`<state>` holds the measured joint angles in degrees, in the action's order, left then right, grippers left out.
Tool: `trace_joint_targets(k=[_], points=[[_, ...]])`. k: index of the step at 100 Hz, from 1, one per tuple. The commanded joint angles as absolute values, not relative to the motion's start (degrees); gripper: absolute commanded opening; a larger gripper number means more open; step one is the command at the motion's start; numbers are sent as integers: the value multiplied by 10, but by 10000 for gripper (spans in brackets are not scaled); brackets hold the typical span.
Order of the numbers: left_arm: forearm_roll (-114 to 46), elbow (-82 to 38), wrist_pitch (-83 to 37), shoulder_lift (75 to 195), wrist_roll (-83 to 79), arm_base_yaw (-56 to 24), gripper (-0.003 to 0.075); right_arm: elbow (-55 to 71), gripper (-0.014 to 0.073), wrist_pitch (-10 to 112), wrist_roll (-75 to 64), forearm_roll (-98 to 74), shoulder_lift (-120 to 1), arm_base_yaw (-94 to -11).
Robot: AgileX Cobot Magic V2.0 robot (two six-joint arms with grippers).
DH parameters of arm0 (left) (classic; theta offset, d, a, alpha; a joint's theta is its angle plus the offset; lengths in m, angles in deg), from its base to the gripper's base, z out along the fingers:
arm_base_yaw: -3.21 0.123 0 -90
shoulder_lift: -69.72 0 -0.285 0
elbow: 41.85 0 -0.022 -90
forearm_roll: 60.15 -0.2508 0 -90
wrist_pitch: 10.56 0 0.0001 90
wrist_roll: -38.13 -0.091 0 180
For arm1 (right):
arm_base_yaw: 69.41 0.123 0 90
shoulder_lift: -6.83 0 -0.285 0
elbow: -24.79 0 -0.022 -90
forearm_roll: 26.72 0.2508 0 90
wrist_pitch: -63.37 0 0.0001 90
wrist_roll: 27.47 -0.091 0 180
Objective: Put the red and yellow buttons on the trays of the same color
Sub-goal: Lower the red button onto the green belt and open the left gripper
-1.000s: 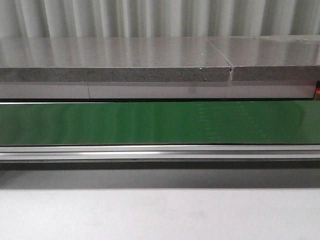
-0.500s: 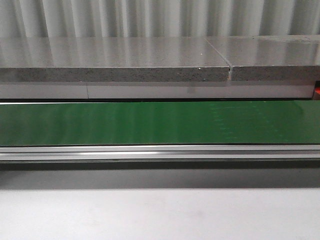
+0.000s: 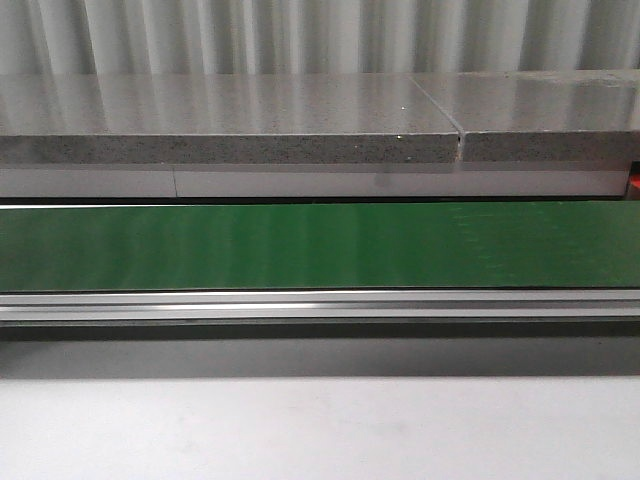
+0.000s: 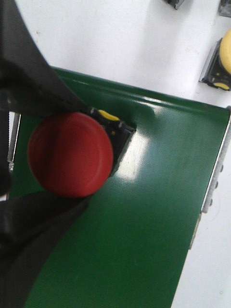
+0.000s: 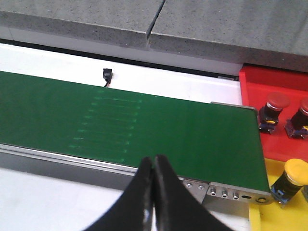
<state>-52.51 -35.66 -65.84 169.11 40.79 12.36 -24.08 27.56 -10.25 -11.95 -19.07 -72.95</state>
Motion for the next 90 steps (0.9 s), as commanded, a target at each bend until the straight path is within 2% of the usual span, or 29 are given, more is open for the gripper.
trace_joint_targets(k=[1,9,16,54,90], points=[[-508,-370,-642,1672,404,120,371,-226,-69,312,-100,-116,-195,-729],[-493,-370,-633,1672,404,120,502,-226,-69,312,-100,-116,-195,-729],[-464,-371,-622,1672,404,120,555,-226,-69,312,-100,-116,-195,-729],[-441,-444,-631,1670,404,150,555,-226,-69,312,-100,-116,-195,-729],[-485,-460,-726,1678,404,271,555,-226,-69,312,-100,-116,-195,-729]])
